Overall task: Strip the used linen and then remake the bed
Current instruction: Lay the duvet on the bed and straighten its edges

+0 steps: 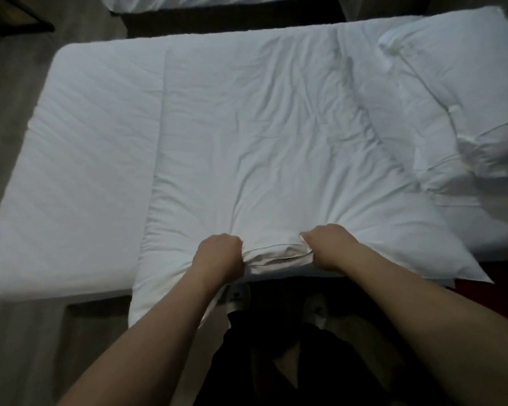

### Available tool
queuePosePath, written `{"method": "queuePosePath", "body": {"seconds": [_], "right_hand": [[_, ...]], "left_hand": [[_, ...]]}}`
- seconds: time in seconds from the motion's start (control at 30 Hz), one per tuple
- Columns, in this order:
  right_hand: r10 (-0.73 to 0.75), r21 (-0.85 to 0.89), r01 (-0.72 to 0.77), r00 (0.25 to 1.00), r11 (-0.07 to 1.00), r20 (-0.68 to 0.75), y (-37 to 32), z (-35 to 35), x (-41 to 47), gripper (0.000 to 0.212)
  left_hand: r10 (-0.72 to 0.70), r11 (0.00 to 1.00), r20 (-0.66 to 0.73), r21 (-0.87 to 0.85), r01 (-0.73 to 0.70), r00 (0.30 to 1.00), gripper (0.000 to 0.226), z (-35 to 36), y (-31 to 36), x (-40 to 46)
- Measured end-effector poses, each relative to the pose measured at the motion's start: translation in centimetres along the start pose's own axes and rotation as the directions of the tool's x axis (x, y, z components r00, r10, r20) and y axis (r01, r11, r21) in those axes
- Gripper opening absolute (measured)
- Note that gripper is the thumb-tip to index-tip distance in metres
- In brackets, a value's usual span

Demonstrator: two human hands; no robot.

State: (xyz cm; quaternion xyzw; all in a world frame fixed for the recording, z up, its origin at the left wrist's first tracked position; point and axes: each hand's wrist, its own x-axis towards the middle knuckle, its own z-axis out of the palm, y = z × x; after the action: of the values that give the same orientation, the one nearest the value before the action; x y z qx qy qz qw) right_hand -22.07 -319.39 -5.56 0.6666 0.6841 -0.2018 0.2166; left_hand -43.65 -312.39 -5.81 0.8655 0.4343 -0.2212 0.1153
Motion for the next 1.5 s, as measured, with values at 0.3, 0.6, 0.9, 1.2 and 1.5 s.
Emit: {"method": "queuePosePath", "body": {"seconds": [0.3,0.6,0.9,1.2,1.5], "right_hand": [[-0.046,0.056,0.031,0.961,0.998,0.273,-3.1,-2.0,-2.1,0.041],[0.095,-0.004,-0.096,0.989,0.995,-0.113,2.2,-7.1,9.6,0.035],[0.060,-0.136,-0.141,0.877,0.981,-0.476,4.3,-4.7,15.4,0.057],[-0.103,-0.193,0.009,0.870,0.981,-0.482,6.8,-1.8,18.8,0.056],[-0.299,-0.240,0.204,0.823,0.949,-0.483,12.0,-8.6,26.8,0.032]], "left_hand": [[-0.095,0.995,0.266,-0.013,0.103,0.959,0.037,-2.6,-1.6,-3.4],[-0.040,0.994,-0.382,0.081,0.077,0.923,0.016,-5.1,-4.7,10.3],[0.183,0.982,-0.531,0.127,-0.136,0.827,0.057,-3.1,-6.4,16.3],[0.225,0.974,-0.324,0.085,-0.208,0.919,0.057,-1.4,-5.8,21.8],[0.169,0.982,-0.436,0.151,-0.113,0.884,0.013,-7.2,-8.3,28.6]]}}
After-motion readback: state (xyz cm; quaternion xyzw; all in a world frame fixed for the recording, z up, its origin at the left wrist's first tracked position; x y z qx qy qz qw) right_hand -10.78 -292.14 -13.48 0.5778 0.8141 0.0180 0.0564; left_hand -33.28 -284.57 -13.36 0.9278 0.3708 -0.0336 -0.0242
